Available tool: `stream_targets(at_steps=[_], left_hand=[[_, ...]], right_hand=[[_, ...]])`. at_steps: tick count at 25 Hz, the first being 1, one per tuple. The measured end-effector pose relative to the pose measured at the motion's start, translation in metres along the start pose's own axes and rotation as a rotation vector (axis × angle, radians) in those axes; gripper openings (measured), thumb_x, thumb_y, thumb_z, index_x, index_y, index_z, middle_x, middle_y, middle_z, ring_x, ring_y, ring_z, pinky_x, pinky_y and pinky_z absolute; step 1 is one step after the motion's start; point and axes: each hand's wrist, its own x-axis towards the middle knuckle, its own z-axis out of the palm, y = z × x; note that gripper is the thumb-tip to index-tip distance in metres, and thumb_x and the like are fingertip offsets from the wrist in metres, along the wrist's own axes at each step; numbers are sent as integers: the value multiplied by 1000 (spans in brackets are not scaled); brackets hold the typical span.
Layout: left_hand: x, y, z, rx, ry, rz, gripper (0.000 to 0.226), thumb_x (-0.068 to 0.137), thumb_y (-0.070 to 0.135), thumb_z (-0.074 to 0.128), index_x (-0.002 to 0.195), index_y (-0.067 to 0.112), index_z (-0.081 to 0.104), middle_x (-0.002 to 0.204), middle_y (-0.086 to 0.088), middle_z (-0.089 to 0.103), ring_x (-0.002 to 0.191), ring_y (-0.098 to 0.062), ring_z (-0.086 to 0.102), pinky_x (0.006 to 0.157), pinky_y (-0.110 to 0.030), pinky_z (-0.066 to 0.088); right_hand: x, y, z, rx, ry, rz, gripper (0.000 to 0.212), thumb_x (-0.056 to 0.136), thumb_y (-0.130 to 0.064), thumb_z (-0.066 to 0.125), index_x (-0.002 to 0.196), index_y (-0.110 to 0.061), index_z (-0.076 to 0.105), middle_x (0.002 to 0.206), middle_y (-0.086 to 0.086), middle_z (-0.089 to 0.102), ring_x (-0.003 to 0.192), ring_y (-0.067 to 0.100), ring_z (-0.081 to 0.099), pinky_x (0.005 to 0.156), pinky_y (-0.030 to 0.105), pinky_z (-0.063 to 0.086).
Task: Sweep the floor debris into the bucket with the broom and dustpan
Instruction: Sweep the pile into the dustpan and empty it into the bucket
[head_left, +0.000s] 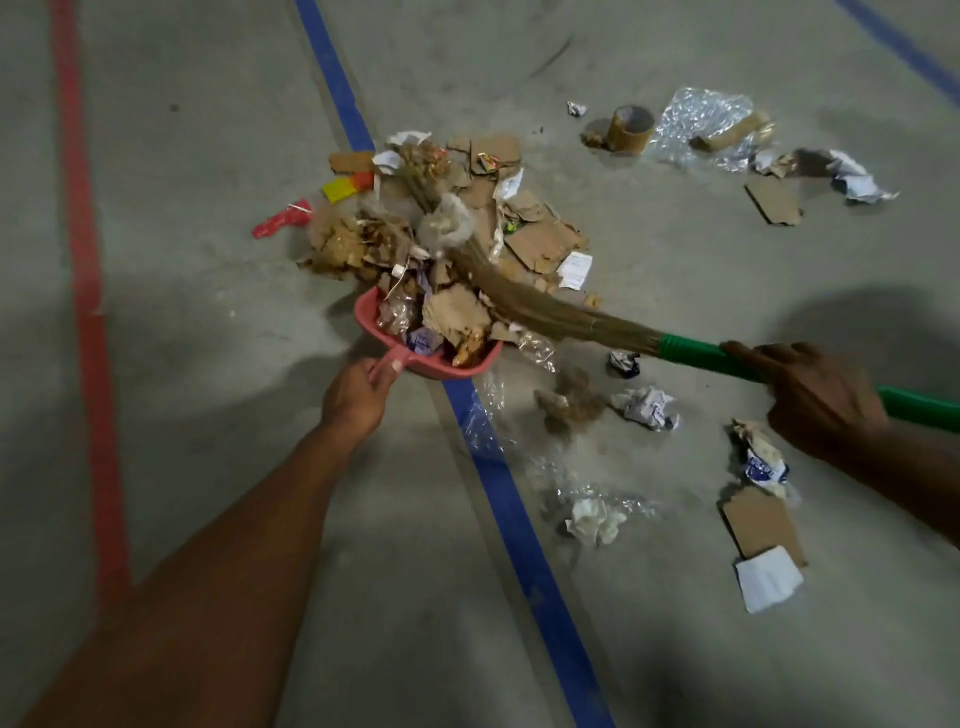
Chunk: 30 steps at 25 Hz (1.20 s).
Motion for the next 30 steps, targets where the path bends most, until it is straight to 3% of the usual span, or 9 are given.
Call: stream_targets(at_steps=[3, 10, 12, 15, 18, 20, 25, 30], left_hand=[[-21, 12, 5, 57, -50, -40, 48, 104, 55, 44, 117, 14, 64, 107, -14, 69, 99, -36, 64, 80, -41, 49], [-79, 26, -15, -87, -212, -291, 50, 103, 53, 47, 102, 6, 63, 106, -25, 69, 98, -42, 66, 77, -42, 51], [-87, 37, -25, -96, -225, -291, 52, 103, 53, 48, 105, 5, 65, 106, -25, 69, 98, -43, 66, 75, -41, 50], [-89, 42, -35, -71, -213, -264, 46, 106, 47, 47, 119, 6, 63, 114, -21, 67, 105, -40, 64, 83, -42, 48], [-77, 20, -39, -35, -264, -278, 41, 107, 43, 44, 130, 12, 60, 124, -14, 65, 110, -37, 61, 88, -39, 46], [-66, -5, -46, 55, -265, -266, 38, 107, 40, 41, 124, 14, 63, 120, -14, 67, 102, -34, 62, 87, -40, 48], [-36, -33, -74, 234, -194, -106, 39, 108, 40, 37, 118, 16, 66, 112, -14, 71, 100, -37, 64, 75, -38, 42], [15, -20, -68, 184, -149, -71, 37, 107, 39, 44, 123, 18, 70, 111, -16, 72, 101, -38, 64, 76, -36, 43]], right_hand=[[-40, -13, -16, 19, -33, 27, 93, 74, 1, 69, 156, -29, 36, 133, 6, 64, 104, 31, 57, 53, 27, 34], [-113, -4, -83, 276, -91, 276, 87, 78, 2, 64, 153, -34, 39, 120, 10, 64, 95, 33, 59, 57, 31, 42], [-111, -8, -112, 357, -137, 358, 82, 81, 2, 62, 151, -37, 40, 121, 10, 63, 92, 34, 59, 62, 33, 44], [-70, -25, -134, 464, -218, 471, 79, 82, 0, 59, 148, -39, 42, 124, 12, 64, 105, 37, 61, 81, 40, 48], [-10, -49, -121, 569, -234, 534, 62, 94, -29, 63, 150, -36, 38, 119, 4, 64, 108, 33, 63, 98, 48, 47], [38, -67, -101, 632, -233, 554, 59, 96, -50, 59, 148, -33, 38, 113, 5, 65, 100, 31, 65, 96, 51, 51], [126, -110, -61, 388, -433, 531, 45, 91, -21, 63, 132, -13, 47, 108, 14, 63, 93, 34, 63, 81, 43, 56], [127, -147, -26, 409, -517, 383, 50, 90, -7, 61, 137, -12, 44, 102, 15, 61, 82, 26, 59, 70, 38, 51]])
